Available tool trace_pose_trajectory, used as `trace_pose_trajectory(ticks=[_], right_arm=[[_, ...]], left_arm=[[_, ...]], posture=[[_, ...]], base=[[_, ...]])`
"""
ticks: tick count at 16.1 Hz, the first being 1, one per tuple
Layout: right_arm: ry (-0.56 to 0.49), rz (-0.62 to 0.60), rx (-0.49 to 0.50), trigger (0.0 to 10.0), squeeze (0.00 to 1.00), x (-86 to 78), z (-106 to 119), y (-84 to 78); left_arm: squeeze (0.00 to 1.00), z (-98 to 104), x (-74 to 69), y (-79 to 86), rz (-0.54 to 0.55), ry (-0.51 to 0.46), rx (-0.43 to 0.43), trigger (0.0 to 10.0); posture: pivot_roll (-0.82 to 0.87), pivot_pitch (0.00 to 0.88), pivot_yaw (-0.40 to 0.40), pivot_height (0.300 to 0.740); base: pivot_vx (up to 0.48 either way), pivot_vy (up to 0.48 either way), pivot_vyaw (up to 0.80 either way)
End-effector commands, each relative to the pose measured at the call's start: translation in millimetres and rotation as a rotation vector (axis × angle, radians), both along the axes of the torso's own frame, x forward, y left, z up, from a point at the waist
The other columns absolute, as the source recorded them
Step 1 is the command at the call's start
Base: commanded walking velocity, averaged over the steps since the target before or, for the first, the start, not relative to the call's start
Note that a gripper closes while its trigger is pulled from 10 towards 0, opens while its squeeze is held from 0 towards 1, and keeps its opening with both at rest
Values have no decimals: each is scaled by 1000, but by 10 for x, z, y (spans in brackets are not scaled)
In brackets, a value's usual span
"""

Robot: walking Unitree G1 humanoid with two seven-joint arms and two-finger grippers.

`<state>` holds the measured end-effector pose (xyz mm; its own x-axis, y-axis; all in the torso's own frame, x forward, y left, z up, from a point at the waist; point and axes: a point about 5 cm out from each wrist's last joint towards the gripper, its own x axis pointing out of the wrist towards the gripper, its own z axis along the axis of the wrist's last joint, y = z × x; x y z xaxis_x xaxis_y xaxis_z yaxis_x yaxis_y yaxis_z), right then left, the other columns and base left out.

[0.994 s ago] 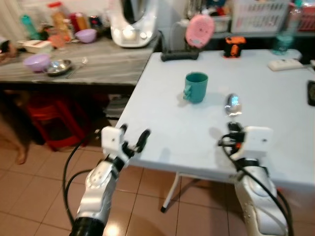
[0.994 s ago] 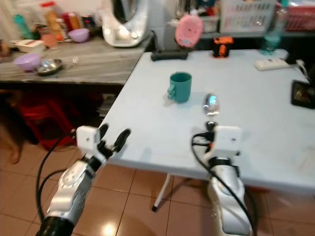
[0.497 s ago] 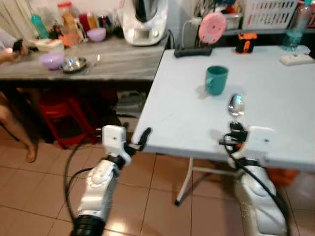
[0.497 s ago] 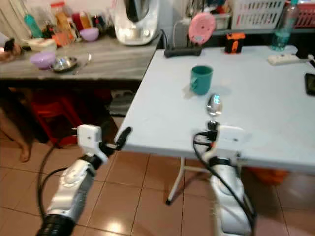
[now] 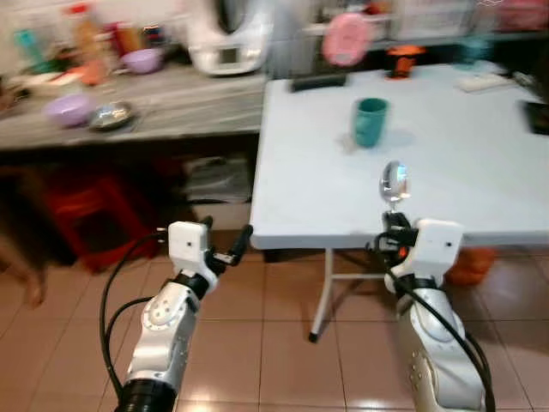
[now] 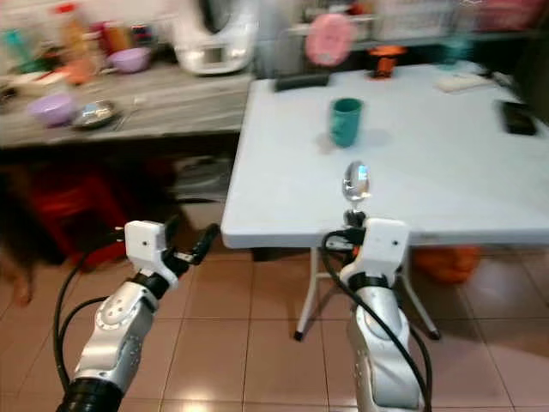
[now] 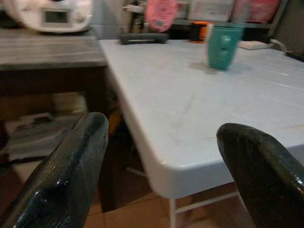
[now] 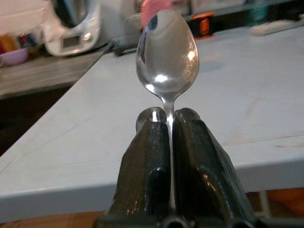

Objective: Setting the table

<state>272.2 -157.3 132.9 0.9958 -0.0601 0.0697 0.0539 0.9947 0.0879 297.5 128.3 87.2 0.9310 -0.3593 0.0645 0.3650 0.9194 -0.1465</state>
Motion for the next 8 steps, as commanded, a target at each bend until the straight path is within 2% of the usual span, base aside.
trace_pose_trajectory(ticks=[1, 5, 8], right_arm=[[-13, -14, -3, 10000, 0, 1, 21, -41], [-17, -20, -2, 10000, 0, 6, 26, -53], [-20, -20, -4, 10000, 0, -9, 19, -47]], left_arm=[[0, 27, 7, -59, -10, -10, 3, 10000], [0, 28, 2, -94, -16, -10, -2, 10000], [0, 33, 3, -95, -1, -16, 1, 10000]], posture=[[-165, 18, 124, 740], [-165, 16, 126, 740], [-162, 12, 128, 740]], base=[[0, 360, -800], [0, 360, -422], [0, 365, 0]])
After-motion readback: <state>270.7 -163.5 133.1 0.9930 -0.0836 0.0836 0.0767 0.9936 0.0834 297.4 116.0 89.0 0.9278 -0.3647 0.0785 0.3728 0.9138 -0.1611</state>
